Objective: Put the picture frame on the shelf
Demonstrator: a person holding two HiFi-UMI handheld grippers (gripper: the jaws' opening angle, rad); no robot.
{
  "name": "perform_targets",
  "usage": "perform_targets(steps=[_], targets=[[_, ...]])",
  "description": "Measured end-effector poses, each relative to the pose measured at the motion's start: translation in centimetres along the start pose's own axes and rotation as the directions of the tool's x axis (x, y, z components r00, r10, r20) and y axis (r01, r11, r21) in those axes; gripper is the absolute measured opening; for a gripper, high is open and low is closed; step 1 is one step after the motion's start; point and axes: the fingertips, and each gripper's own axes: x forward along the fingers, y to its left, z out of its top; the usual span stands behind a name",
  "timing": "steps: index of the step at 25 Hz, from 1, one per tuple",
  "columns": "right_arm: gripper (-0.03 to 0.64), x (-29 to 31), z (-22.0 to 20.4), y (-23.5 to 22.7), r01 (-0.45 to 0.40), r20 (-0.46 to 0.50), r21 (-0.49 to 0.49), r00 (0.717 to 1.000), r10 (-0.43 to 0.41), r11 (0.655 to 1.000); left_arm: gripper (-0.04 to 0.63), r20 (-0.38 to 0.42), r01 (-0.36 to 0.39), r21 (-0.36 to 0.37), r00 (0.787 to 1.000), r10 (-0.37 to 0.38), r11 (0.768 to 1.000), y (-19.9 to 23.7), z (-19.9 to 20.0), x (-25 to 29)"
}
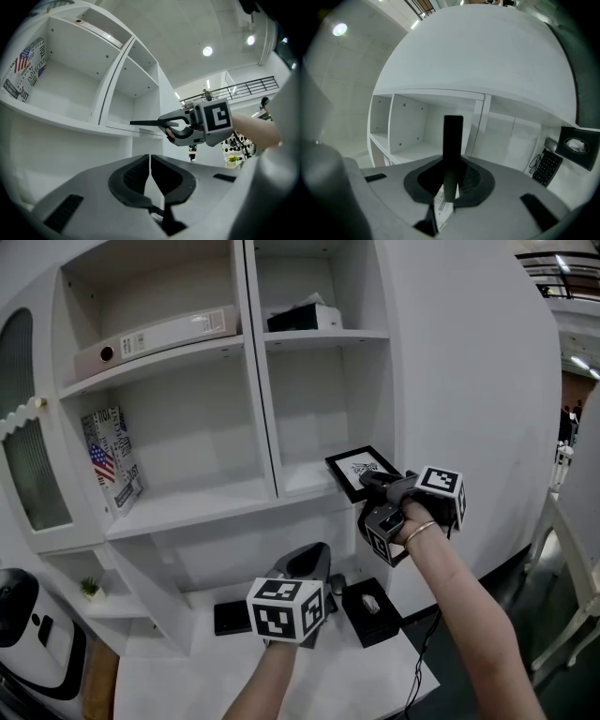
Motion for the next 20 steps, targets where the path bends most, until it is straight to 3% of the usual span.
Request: perform_targets(steps=[13,20], targets=[[0.037,1.9,1.1,-1.4,0.034,0.045,0.033,0.998,-0.035,0.999,0.02,0.023,0.001,-0.012,1.0,-0.001,1.0,0.8,0.0,-0.3],[0.089,2.7,1.4,-0.4,0.008,0.039,-0.009,0.999,-0.008,1.0,0.02,0.021,-0.009,-0.025,1.0,0.01,1.0,1.6,-0.1,-0.6]])
